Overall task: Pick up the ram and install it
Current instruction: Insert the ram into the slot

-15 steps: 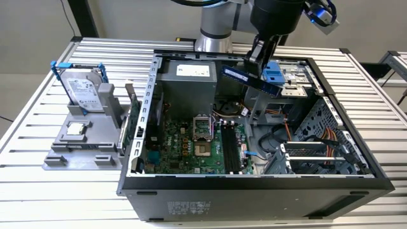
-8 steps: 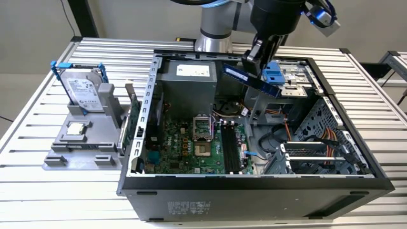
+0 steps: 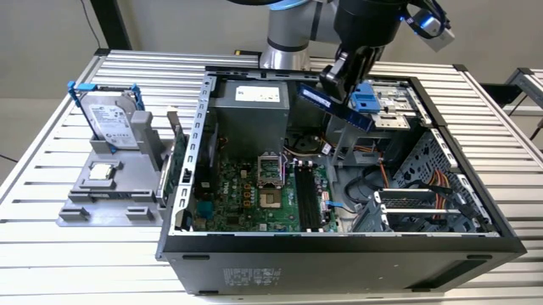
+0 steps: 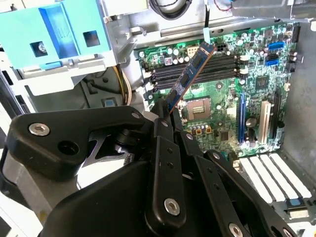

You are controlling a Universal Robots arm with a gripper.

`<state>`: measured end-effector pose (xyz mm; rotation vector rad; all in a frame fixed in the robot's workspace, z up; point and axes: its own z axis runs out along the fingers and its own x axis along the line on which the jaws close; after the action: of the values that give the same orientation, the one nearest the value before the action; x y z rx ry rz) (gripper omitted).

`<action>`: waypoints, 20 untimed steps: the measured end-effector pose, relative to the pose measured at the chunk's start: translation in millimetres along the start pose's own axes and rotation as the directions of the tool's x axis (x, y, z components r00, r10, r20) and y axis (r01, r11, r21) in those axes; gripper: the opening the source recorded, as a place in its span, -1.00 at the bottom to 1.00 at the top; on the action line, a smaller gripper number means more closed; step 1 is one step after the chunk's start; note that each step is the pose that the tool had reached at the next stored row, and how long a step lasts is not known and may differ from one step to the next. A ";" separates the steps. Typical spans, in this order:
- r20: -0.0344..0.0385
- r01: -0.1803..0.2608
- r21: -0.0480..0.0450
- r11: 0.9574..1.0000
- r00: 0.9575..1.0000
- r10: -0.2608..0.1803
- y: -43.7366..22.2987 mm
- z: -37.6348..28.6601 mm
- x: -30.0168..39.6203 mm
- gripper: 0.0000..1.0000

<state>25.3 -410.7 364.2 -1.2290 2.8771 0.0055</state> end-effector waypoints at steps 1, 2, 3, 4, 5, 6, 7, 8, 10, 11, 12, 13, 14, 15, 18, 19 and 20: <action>0.000 -0.010 0.000 1.000 1.000 0.010 0.0 0.0 0.0 -1.00; 0.000 -0.018 0.000 1.000 1.000 0.018 0.0 0.0 0.0 -1.00; 0.000 -0.028 0.000 1.000 1.000 0.028 0.0 0.1 0.0 -1.00; 0.000 -0.038 0.000 0.999 0.999 0.038 0.0 0.1 0.0 -1.00; 0.000 -0.046 0.001 0.999 0.999 0.046 0.0 0.1 0.0 -1.00; 0.000 -0.056 0.001 0.998 0.998 0.056 0.0 0.1 0.0 -1.00; 0.000 -0.065 0.001 0.998 0.998 0.065 0.0 0.2 0.0 -1.00; 0.000 -0.074 0.001 0.997 0.997 0.074 0.0 0.2 0.0 -1.00; 0.000 -0.092 0.001 0.996 0.996 0.092 0.0 0.2 0.0 -1.00; 0.000 -0.101 0.001 0.995 0.995 0.101 0.0 0.2 0.0 -1.00; 0.000 -0.110 0.001 0.994 0.994 0.110 0.0 0.3 0.0 -1.00; 0.000 -0.120 0.002 0.993 0.993 0.120 0.0 0.3 0.0 -1.00; 0.000 -0.128 0.002 0.992 0.992 0.128 0.0 0.2 0.0 -1.00; 0.000 -0.137 0.002 0.991 0.991 0.137 0.0 0.2 0.0 -1.00; 0.000 -0.164 0.002 0.986 0.986 0.164 0.0 0.4 0.0 -1.00; 0.000 -0.173 0.002 0.985 0.985 0.173 0.0 0.5 0.0 -1.00; 0.000 -0.182 0.002 0.983 0.983 0.182 0.0 0.5 0.0 -1.00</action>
<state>25.3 -410.7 363.7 -0.9614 2.9769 0.0037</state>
